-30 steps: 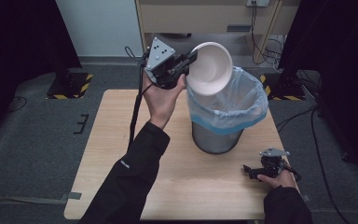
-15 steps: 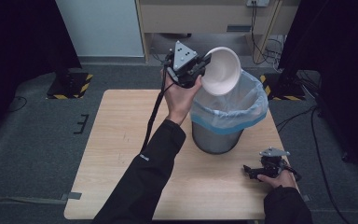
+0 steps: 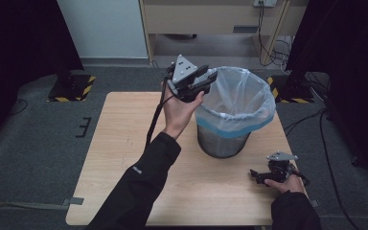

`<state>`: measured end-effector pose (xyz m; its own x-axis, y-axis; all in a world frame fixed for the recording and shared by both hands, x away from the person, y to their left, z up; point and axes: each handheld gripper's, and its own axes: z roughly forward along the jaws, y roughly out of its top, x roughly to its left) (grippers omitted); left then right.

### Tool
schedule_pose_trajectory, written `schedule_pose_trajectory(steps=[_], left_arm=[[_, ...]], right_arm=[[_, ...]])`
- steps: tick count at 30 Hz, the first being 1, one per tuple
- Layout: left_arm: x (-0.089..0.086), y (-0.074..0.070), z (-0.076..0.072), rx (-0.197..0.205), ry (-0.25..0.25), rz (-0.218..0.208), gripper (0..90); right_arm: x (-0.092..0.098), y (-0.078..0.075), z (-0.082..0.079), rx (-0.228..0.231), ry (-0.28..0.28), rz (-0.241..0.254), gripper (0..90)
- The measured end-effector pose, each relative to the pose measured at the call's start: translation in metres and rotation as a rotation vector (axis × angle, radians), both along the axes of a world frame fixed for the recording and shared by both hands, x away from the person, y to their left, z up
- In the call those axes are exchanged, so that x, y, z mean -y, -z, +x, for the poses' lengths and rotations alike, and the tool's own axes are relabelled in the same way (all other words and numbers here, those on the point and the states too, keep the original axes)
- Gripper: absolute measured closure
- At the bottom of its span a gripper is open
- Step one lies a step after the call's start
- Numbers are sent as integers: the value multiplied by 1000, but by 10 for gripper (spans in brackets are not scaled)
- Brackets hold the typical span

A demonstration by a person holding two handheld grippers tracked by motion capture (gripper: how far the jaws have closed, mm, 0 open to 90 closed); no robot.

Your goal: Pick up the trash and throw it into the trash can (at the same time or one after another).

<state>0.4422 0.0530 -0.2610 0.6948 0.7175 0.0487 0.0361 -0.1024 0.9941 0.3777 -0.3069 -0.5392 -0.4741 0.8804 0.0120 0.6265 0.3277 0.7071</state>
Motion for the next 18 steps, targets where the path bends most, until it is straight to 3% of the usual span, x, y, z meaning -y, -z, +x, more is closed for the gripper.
schedule_pose_trajectory(steps=[6,11,18], left_arm=[[-35,19,-28,-44,-7,11,456],[-61,45,-49,-91,-2,11,406],[-85,86,-70,-182,-13,94,347]], right_arm=[[0,0,0,-3,1,1,7],[0,0,0,-3,0,-1,7],[0,0,0,-3,0,-1,7]])
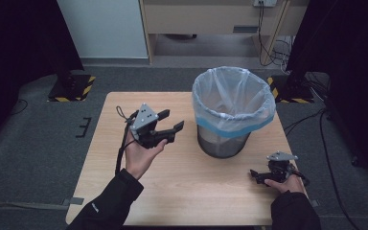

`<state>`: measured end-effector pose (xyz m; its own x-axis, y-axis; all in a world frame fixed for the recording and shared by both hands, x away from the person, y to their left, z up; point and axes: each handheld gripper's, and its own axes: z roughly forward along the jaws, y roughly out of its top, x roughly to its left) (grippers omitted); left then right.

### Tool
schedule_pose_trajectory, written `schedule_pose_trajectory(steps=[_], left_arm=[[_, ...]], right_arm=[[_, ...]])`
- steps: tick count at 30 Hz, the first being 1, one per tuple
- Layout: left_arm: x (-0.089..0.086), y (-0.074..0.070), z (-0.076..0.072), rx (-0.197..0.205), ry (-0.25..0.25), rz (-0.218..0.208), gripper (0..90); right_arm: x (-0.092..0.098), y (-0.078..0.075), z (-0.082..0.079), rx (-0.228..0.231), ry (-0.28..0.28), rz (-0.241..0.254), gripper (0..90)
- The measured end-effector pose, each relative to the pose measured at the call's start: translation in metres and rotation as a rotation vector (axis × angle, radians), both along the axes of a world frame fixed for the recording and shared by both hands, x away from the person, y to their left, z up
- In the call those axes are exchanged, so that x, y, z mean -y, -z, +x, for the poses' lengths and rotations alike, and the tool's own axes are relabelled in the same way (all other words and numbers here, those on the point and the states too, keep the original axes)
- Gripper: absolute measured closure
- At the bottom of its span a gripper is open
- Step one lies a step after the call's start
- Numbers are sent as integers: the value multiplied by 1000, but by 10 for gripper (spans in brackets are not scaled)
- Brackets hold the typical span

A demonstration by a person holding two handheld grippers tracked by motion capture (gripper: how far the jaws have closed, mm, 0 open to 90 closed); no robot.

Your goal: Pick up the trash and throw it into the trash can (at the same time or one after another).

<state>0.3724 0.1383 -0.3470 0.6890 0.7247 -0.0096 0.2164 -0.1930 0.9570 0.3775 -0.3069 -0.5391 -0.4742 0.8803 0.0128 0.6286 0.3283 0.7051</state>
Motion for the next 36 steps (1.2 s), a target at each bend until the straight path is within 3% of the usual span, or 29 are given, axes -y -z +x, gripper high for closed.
schedule_pose_trajectory(steps=[5,10,17,20,23,28,36], left_arm=[[-11,28,-11,-68,-16,37,306],[-20,64,-22,-142,-9,100,269],[-38,114,-27,-296,-41,186,213],[-46,131,-29,-340,-51,211,193],[-57,147,-29,-415,-77,260,165],[-77,158,-29,-440,-138,338,127],[-108,163,-30,-478,-229,341,112]], right_arm=[[0,0,0,0,0,0,7],[0,0,0,0,0,0,7],[0,0,0,0,0,0,7],[0,0,0,0,0,0,7],[0,0,0,0,0,0,7],[0,0,0,0,0,0,7],[0,0,0,2,-4,-2,7]])
